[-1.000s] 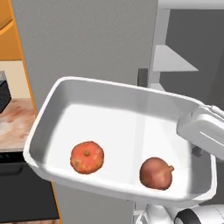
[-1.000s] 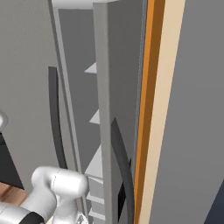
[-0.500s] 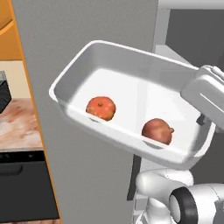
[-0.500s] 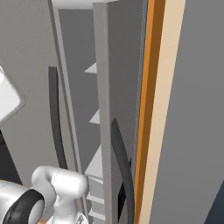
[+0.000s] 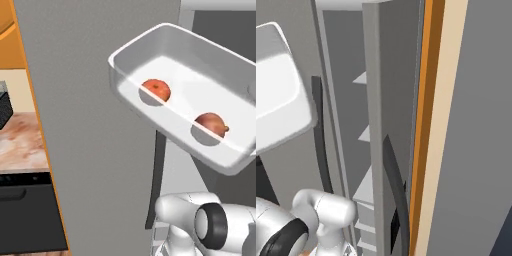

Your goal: Take the squash and onion out of the freezer and place them in the tupperware container on the counter. Then put the tupperware containing the vegetables back in the freezer.

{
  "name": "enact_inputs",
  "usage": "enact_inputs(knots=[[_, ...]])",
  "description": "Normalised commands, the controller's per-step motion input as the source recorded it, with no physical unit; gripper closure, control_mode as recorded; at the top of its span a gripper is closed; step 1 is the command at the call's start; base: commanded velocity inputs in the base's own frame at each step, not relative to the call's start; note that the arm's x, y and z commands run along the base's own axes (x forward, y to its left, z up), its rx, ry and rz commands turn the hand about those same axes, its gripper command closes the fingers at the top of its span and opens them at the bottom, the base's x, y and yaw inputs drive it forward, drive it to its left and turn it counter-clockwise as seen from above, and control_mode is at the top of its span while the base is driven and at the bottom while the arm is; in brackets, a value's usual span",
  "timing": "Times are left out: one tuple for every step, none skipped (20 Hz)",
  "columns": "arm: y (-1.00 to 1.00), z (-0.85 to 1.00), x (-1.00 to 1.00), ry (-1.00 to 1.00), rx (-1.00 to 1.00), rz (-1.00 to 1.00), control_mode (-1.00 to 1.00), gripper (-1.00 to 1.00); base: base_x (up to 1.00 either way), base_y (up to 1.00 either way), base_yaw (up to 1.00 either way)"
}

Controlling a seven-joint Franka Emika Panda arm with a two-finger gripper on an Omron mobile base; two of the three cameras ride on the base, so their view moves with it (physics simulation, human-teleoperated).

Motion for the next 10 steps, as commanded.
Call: enact_inputs(knots=[[-0.09,0.0,-0.15,-0.05,0.3,-0.4,-1.0,1.0,0.0,0.0,0.0],[-0.06,0.0,-0.04,-0.03,0.28,-0.41,-1.0,1.0,0.0,0.0,0.0],[-0.02,0.0,-0.04,-0.04,0.26,-0.42,-1.0,1.0,0.0,0.0,0.0],[0.0,0.0,0.0,-0.03,0.24,-0.43,-1.0,1.0,0.0,0.0,0.0],[0.0,0.0,0.0,-0.03,0.21,-0.45,-1.0,1.0,0.0,0.0,0.0],[0.0,0.0,0.0,-0.02,0.19,-0.46,-1.0,1.0,0.0,0.0,0.0],[0.02,0.0,0.0,-0.01,0.15,-0.47,-1.0,1.0,0.0,0.0,0.0],[0.15,0.0,0.06,-0.01,0.13,-0.49,-1.0,1.0,0.0,0.0,0.0],[0.18,0.0,0.16,-0.01,0.12,-0.5,-1.0,1.0,0.0,0.0,0.0],[0.19,0.0,0.27,0.0,0.11,-0.51,-1.0,1.0,0.0,0.0,0.0]])
